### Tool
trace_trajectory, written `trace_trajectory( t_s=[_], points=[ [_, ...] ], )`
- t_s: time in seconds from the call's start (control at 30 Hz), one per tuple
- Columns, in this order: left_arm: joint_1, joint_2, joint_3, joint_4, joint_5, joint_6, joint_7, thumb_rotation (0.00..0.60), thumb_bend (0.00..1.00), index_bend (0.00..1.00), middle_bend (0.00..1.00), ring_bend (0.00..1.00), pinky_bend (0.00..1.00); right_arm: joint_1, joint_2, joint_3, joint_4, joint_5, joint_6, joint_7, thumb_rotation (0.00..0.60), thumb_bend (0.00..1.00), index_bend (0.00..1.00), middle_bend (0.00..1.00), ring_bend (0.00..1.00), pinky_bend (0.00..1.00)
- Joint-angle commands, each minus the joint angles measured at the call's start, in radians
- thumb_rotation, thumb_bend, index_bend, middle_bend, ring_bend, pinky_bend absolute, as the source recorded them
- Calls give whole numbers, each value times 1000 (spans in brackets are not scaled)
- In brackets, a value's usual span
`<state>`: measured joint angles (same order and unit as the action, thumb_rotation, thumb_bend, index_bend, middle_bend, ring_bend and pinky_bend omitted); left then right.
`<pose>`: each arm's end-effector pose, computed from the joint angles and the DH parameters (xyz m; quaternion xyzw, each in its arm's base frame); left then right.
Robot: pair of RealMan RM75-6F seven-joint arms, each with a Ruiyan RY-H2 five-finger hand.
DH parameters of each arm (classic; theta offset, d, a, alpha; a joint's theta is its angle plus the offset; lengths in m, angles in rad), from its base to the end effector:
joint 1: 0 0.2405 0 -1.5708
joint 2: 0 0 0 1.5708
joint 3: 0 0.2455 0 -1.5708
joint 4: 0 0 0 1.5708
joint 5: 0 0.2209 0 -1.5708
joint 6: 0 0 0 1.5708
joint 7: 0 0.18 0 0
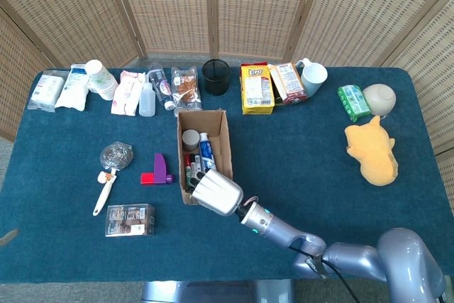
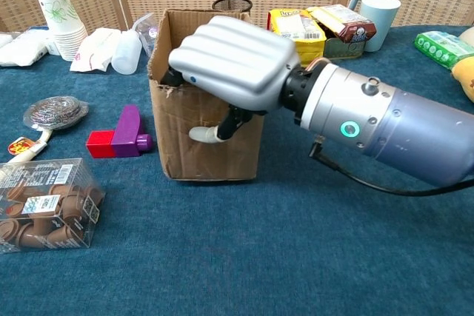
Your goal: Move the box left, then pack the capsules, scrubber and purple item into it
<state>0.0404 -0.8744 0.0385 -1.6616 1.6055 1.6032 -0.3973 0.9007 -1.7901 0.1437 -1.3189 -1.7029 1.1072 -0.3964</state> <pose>-0.3166 0.1588 0.2124 -0.5510 -0.4557 -0.4357 0.5467 0.0119 -0.3078 -0.0895 0.8110 -0.0585 0.5054 0.2889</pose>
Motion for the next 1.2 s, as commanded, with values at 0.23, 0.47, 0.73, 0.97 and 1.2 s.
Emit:
trace_trajectory(
  t_s=[0.23, 0.47, 0.73, 0.97, 1.2],
  points=[
    [3, 5, -3, 10, -8, 6, -26, 600, 9, 0, 0, 0, 0, 3, -40, 5, 13, 32, -17, -18, 600, 197, 242, 407, 367, 629],
    [2, 6, -3, 16, -8, 3, -35, 600, 10, 0, 0, 0, 0, 2, 36, 22, -135, 134, -120, -53, 600, 0, 0, 5, 54, 403],
    [7, 7, -3, 15, -7, 11, -36, 600, 10, 0, 0, 0, 0, -31, 130, 26, -314, 153, -91, -91, 600, 0, 0, 0, 34, 390],
    [12, 8, 0, 15, 2, 23, -39, 600, 10, 0, 0, 0, 0, -97, 263, 4, -396, 83, 20, -24, 600, 0, 3, 39, 54, 391],
    [9, 5, 3, 4, 11, 18, -20, 600, 10, 0, 0, 0, 0, -193, 410, 6, -403, 54, 177, 168, 600, 0, 37, 53, 60, 382]
  ],
)
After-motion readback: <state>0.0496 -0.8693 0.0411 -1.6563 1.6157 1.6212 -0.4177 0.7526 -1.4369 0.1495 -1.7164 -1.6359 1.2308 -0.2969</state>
